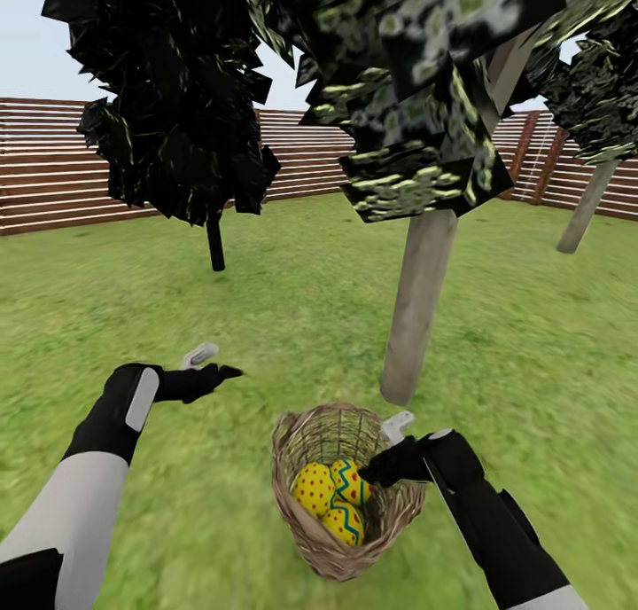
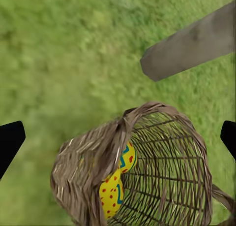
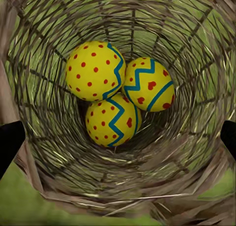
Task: Take the three Easter eggs out of the wicker basket on the lawn in the garden, then place them on the lawn next to a single tree (choose any tree) so that all three eggs are next to the same tree and none are left in the basket.
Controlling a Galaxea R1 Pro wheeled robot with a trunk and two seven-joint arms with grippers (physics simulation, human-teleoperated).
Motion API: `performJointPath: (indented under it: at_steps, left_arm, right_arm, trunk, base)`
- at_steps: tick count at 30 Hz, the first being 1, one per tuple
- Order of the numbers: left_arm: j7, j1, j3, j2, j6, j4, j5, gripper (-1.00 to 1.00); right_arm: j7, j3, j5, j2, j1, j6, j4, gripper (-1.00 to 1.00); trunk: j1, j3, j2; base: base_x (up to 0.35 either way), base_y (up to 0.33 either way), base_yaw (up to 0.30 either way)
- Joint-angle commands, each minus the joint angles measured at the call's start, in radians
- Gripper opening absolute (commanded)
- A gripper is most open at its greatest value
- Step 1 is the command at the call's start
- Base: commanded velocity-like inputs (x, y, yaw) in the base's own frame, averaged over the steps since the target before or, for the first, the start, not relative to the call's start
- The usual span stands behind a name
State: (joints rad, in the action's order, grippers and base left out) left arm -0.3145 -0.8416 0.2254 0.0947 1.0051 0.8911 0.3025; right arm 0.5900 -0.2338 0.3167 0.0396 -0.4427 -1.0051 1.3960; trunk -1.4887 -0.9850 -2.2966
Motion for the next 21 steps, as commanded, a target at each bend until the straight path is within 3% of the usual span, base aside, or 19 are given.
performJointPath:
  at_steps: [1,7,12,14,16,21]
  left_arm:
    - [-0.009,0.001,0.005,0.000,0.004,0.000,-0.004,1.00]
    - [-0.010,0.004,0.009,0.002,0.004,0.000,0.004,1.00]
    - [-0.010,0.005,0.008,-0.001,0.006,0.000,0.004,1.00]
    - [-0.010,0.005,0.007,-0.002,0.007,0.000,0.004,1.00]
    - [-0.011,0.005,0.006,-0.002,0.007,0.000,0.004,1.00]
    - [-0.011,0.005,0.006,-0.003,0.007,0.000,0.004,1.00]
  right_arm:
    - [0.008,-0.005,0.011,0.001,-0.001,-0.002,0.000,1.00]
    - [-0.043,-0.010,0.008,0.000,-0.001,-0.001,-0.003,1.00]
    - [-0.162,-0.016,0.008,-0.003,-0.001,0.000,-0.011,1.00]
    - [-0.197,-0.027,0.010,-0.021,-0.001,0.001,-0.017,1.00]
    - [-0.247,-0.053,0.012,-0.047,-0.001,0.001,-0.036,1.00]
    - [-0.326,-0.149,0.011,-0.061,-0.001,0.004,-0.119,1.00]
  trunk:
    - [0.000,-0.002,0.000]
    - [0.000,-0.007,0.000]
    - [0.000,-0.011,0.000]
    - [0.000,-0.011,0.000]
    - [0.000,-0.011,0.000]
    - [0.000,-0.011,0.000]
  base:
    - [0.193,-0.200,0.248]
    - [0.193,-0.198,0.250]
    - [0.040,-0.041,0.203]
    - [0.006,-0.006,0.054]
    - [0.002,-0.002,0.018]
    - [0.000,0.000,0.004]
